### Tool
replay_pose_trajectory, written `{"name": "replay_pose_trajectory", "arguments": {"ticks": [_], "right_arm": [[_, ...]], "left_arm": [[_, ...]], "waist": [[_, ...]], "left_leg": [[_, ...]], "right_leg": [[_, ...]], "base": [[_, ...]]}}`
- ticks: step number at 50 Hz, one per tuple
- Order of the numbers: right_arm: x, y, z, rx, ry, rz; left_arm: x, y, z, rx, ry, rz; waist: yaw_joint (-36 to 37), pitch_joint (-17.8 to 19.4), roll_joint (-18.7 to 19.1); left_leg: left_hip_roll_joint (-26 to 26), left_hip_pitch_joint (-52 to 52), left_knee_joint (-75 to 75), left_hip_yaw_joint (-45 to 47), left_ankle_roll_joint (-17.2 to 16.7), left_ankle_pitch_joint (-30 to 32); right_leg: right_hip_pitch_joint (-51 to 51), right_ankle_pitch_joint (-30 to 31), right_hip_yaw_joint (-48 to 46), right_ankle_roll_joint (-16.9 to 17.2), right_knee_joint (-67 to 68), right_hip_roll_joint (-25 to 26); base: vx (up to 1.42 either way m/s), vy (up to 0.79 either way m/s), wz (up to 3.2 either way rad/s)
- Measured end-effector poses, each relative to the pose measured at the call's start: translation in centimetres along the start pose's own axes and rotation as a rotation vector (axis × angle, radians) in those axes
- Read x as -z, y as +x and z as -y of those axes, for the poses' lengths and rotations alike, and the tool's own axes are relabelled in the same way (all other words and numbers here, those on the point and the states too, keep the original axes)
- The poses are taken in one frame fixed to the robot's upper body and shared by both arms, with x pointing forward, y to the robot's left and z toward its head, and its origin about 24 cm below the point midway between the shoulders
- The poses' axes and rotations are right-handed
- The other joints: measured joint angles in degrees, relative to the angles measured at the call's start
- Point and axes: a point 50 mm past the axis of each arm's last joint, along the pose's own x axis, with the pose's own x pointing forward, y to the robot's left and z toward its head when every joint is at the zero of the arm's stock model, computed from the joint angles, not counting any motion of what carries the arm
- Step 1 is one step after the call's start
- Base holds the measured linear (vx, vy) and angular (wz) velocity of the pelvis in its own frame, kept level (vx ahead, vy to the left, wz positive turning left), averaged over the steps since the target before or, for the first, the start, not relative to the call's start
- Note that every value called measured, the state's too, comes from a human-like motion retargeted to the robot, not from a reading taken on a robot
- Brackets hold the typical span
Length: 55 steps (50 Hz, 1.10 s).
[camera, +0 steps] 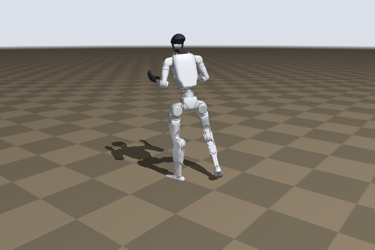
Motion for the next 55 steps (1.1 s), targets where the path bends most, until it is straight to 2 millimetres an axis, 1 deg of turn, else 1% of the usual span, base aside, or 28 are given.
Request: {"name": "replay_pose_trajectory", "arguments": {"ticks": [2, 5, 8, 10, 12, 13, 14, 17, 19, 22, 25, 27, 29, 30, 32, 34, 36, 39, 41, 43, 45, 47, 50, 52, 55], "right_arm": [[-0.1, 0.2, -0.4, -0.014, 0.004, 0.006], [-0.2, 0.2, -0.8, -0.032, 0.002, 0.010], [-0.3, 0.2, -1.0, -0.045, 0.002, 0.018], [-0.1, 0.4, -1.3, -0.054, -0.013, -0.004], [-0.2, 0.4, -1.2, -0.059, -0.021, 0.000], [-0.3, 0.4, -1.1, -0.063, -0.020, 0.013], [-0.3, 0.4, -1.0, -0.064, -0.018, 0.016], [-0.2, 0.3, -0.9, -0.068, -0.021, 0.010], [-0.1, 0.2, -0.9, -0.066, -0.012, 0.005], [-0.1, 0.0, -0.9, -0.055, 0.010, -0.004], [-0.1, 0.0, -0.8, -0.040, 0.031, -0.007], [-0.2, -0.2, -0.6, -0.022, 0.064, -0.007], [-0.1, -0.1, -0.4, -0.017, 0.047, -0.010], [-0.1, 0.0, -0.2, -0.012, 0.044, -0.013], [0.0, -0.5, 0.1, 0.007, 0.059, -0.022], [0.1, -0.6, 0.3, 0.015, 0.046, -0.028], [0.1, -0.6, 0.6, 0.024, 0.040, -0.030], [-0.2, 0.2, 1.0, 0.030, 0.025, -0.005], [-0.3, 0.5, 1.1, 0.026, 0.013, 0.006], [-0.4, 0.7, 1.3, 0.021, -0.003, 0.016], [-0.5, 0.9, 1.4, 0.014, -0.022, 0.026], [-0.7, 1.1, 1.4, 0.007, -0.044, 0.036], [-0.9, 1.3, 1.5, -0.002, -0.076, 0.050], [-0.9, 1.5, 1.4, -0.012, -0.114, 0.057], [-1.0, 1.8, 1.4, -0.023, -0.152, 0.071]], "left_arm": [[0.2, -0.2, 0.0, -0.004, -0.004, -0.010], [0.5, -0.6, -0.2, -0.012, -0.002, -0.040], [0.6, -0.9, -0.4, -0.006, 0.012, -0.054], [1.9, -1.6, -0.3, -0.054, -0.080, -0.186], [1.7, -1.6, -0.5, -0.053, -0.058, -0.168], [1.0, -1.2, -0.5, -0.026, -0.015, -0.094], [0.8, -1.3, -0.6, -0.014, 0.006, -0.069], [0.8, -1.5, -0.6, -0.012, 0.007, -0.065], [0.8, -1.6, -0.6, 0.002, 0.018, -0.059], [0.8, -1.8, -0.6, 0.008, 0.019, -0.061], [0.8, -1.7, -0.6, 0.011, 0.015, -0.062], [0.8, -1.8, -0.6, 0.032, 0.028, -0.054], [0.8, -1.5, -0.4, 0.027, 0.008, -0.060], [0.8, -1.2, -0.4, 0.033, 0.011, -0.065], [0.7, -1.5, -0.2, 0.062, 0.020, -0.059], [0.7, -1.4, 0.2, 0.077, 0.013, -0.057], [0.6, -1.1, 0.6, 0.101, 0.017, -0.050], [0.7, -0.3, 1.4, 0.130, 0.008, -0.025], [0.7, -0.1, 1.6, 0.132, 0.002, -0.020], [0.7, -0.1, 1.5, 0.125, -0.006, -0.023], [0.7, -0.2, 1.4, 0.112, -0.016, -0.030], [0.7, -0.4, 1.2, 0.101, -0.024, -0.040], [0.7, -0.6, 1.0, 0.096, -0.031, -0.051], [0.7, -0.6, 1.1, 0.091, -0.046, -0.052], [0.6, -0.5, 1.1, 0.091, -0.051, -0.047]], "waist": [[-0.3, 1.0, 0.3], [-0.7, 1.4, 0.5], [-1.3, 1.9, 0.2], [-1.6, 2.4, -0.3], [-2.0, 3.1, -0.8], [-2.2, 3.6, -1.0], [-2.5, 4.0, -1.3], [-3.0, 5.4, -1.7], [-3.1, 6.2, -1.6], [-2.7, 7.2, -1.0], [-2.9, 7.8, -0.3], [-4.0, 7.8, 0.7], [-4.1, 8.0, 1.0], [-4.4, 8.1, 1.3], [-4.9, 8.0, 2.4], [-4.9, 8.2, 3.2], [-4.8, 8.3, 4.2], [-5.1, 8.3, 5.3], [-4.9, 8.3, 6.3], [-4.7, 8.1, 7.1], [-4.6, 7.9, 7.6], [-4.6, 7.5, 7.7], [-4.7, 6.5, 7.4], [-4.3, 6.1, 6.5], [-3.8, 5.9, 5.4]], "left_leg": [[-0.2, 0.4, 1.4, -2.0, -0.1, -1.1], [-0.8, 0.9, 2.9, -5.2, 0.0, -2.5], [-1.9, 1.2, 5.3, -8.6, 0.0, -4.3], [-3.5, 2.0, 5.1, -11.0, 0.4, -4.6], [-4.9, 2.9, 5.7, -13.5, 0.3, -5.4], [-5.5, 3.5, 6.1, -14.7, 0.1, -5.9], [-6.1, 3.9, 7.1, -16.0, 0.0, -6.7], [-7.7, 5.9, 8.2, -19.8, -0.2, -8.1], [-7.8, 7.4, 9.0, -21.9, -0.8, -8.9], [-6.5, 9.1, 11.0, -24.6, -2.1, -10.6], [-5.8, 10.5, 12.5, -27.8, -2.8, -11.9], [-4.2, 9.8, 16.8, -31.0, -4.5, -14.6], [-4.9, 11.8, 13.7, -33.1, -3.8, -13.4], [-4.8, 12.6, 13.1, -34.4, -4.0, -13.3], [-3.2, 13.4, 14.6, -36.9, -5.6, -14.9], [-2.6, 14.6, 13.6, -38.9, -5.2, -14.8], [-1.5, 15.4, 13.4, -41.0, -5.8, -14.9], [-0.8, 13.9, 14.0, -44.6, -6.2, -13.6], [-0.4, 12.5, 16.2, -45.7, -6.1, -12.5], [-0.1, 10.3, 19.6, -45.1, -5.7, -11.0], [0.3, 7.5, 23.8, -42.0, -4.8, -9.5], [1.4, 4.3, 27.9, -35.8, -3.3, -8.8], [3.8, -0.3, 32.5, -24.3, -0.9, -9.4], [3.3, -1.4, 30.0, -18.4, 0.4, -9.2], [0.5, -3.1, 24.1, -14.0, 1.0, -7.3]], "right_leg": [[-0.7, -1.6, 0.5, -0.7, -1.8, 1.8], [-1.3, -3.0, -1.0, -1.9, -7.4, 3.8], [-1.4, -3.1, -2.5, -2.0, -15.4, 5.5], [-1.6, -2.1, -1.9, -1.4, -22.1, 7.1], [-1.5, -0.6, -0.4, 0.3, -28.3, 8.4], [-1.4, 0.2, 0.5, 1.4, -31.3, 9.1], [-1.4, 0.8, 1.5, 2.6, -33.6, 9.5], [-1.3, 2.6, 4.6, 6.0, -40.4, 10.7], [-1.5, 3.2, 5.7, 7.3, -43.3, 11.7], [-2.2, 3.3, 5.8, 7.5, -45.9, 14.0], [-2.9, 2.5, 5.5, 7.5, -47.2, 14.9], [-2.9, 0.4, 5.4, 7.5, -47.6, 15.4], [-2.9, -1.8, 7.6, 7.5, -48.3, 15.4], [-2.6, -3.3, 8.7, 7.5, -48.6, 15.4], [-1.2, -6.3, 11.0, 7.5, -48.7, 16.4], [-0.1, -7.4, 13.0, 7.5, -48.9, 17.3], [1.1, -6.6, 13.5, 7.5, -48.9, 18.2], [1.7, -2.3, 11.0, 7.5, -49.7, 17.8], [1.9, -0.2, 9.0, 7.5, -49.2, 17.4], [2.0, 0.4, 7.4, 7.5, -48.3, 16.7], [2.2, 0.0, 6.3, 7.5, -47.3, 15.8], [2.1, -0.6, 5.3, 7.5, -46.4, 14.7], [1.7, -1.4, 3.4, 7.5, -45.3, 12.8], [1.8, -1.0, 2.6, 7.5, -46.1, 11.7], [1.7, -1.3, 0.9, 7.5, -46.1, 9.6]], "base": [[0.27, 0.26, 0.90], [0.27, 0.23, 0.97], [0.29, 0.18, 1.12], [0.30, 0.14, 1.15], [0.31, 0.11, 1.21], [0.33, 0.09, 1.29], [0.34, 0.08, 1.35], [0.35, 0.06, 1.21], [0.37, -0.03, 1.04], [0.40, -0.13, 0.89], [0.42, -0.09, 1.11], [0.46, -0.09, 1.39], [0.47, -0.11, 1.26], [0.50, -0.13, 1.43], [0.51, -0.18, 1.43], [0.51, -0.26, 1.32], [0.50, -0.34, 1.26], [0.43, -0.39, 1.26], [0.39, -0.33, 0.97], [0.37, -0.26, 0.87], [0.35, -0.21, 0.86], [0.32, -0.18, 0.89], [0.28, -0.19, 0.90], [0.23, -0.23, 0.80], [0.21, -0.16, 0.77]]}}
